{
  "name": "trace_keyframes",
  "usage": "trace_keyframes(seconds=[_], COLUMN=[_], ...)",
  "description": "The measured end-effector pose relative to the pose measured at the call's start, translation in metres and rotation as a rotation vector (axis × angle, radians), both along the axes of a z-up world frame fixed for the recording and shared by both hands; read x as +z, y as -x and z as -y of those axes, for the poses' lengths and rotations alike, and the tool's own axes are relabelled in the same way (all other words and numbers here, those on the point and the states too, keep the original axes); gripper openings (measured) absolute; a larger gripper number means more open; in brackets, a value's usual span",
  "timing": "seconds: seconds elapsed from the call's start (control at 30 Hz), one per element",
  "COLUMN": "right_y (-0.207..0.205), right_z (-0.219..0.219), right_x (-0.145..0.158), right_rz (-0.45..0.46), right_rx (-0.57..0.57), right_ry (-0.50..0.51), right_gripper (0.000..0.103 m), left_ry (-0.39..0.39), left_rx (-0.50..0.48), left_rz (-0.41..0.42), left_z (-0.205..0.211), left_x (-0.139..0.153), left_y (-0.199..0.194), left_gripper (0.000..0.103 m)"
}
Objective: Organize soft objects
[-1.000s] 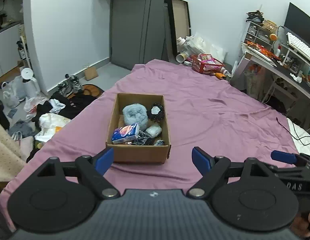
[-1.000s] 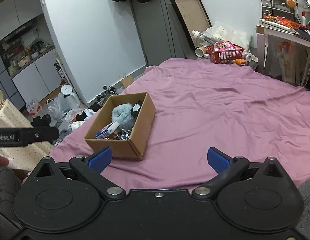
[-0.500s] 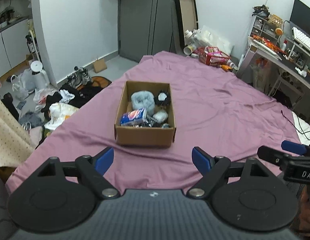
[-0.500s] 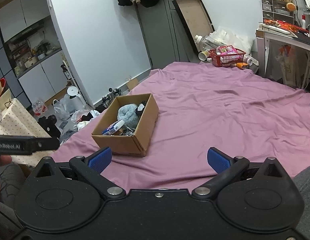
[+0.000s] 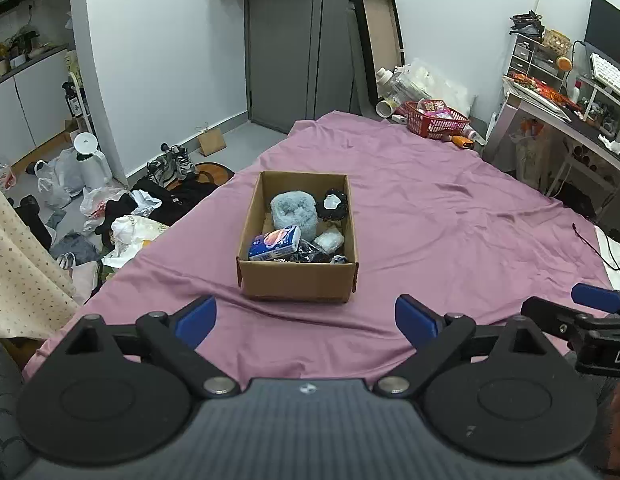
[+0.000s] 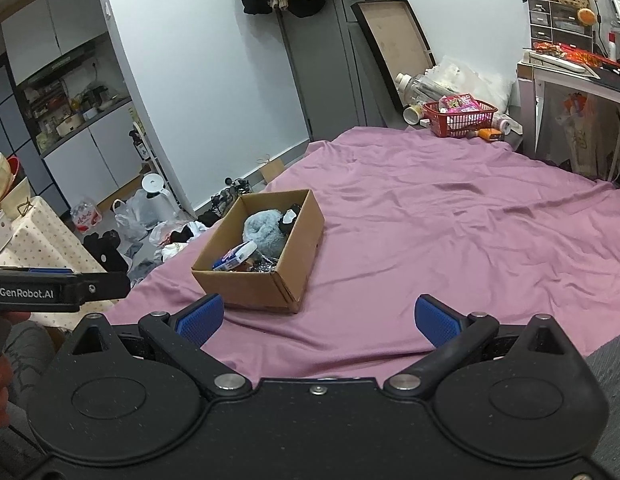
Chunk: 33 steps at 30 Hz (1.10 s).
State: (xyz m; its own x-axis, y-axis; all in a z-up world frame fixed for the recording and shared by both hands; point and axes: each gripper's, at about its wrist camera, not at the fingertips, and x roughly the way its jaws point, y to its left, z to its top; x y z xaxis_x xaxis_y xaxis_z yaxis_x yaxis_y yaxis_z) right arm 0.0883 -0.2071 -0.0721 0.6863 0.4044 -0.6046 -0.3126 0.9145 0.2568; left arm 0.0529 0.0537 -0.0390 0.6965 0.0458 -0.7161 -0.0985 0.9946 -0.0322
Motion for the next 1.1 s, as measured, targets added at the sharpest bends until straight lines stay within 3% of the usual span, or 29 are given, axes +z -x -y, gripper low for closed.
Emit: trace_keyframes(seconds=[0.07,1.1], right_y=[0.0,0.002], right_z=[0.0,-0.01], right_x=[0.001,0.002], right_rz=[0.001,-0.001], right_rx=[0.002,0.023], right_ry=[0.0,0.015], right_gripper=[0.103,0.103], left_ry=[-0.004,-0.023], left_rx=[0.003,0.005], left_rz=[0.0,0.004], left_z=[0.0,0.004], left_x=[0.0,-0.001], left_y=[0.0,0.0], left_gripper=[0.1,0.102])
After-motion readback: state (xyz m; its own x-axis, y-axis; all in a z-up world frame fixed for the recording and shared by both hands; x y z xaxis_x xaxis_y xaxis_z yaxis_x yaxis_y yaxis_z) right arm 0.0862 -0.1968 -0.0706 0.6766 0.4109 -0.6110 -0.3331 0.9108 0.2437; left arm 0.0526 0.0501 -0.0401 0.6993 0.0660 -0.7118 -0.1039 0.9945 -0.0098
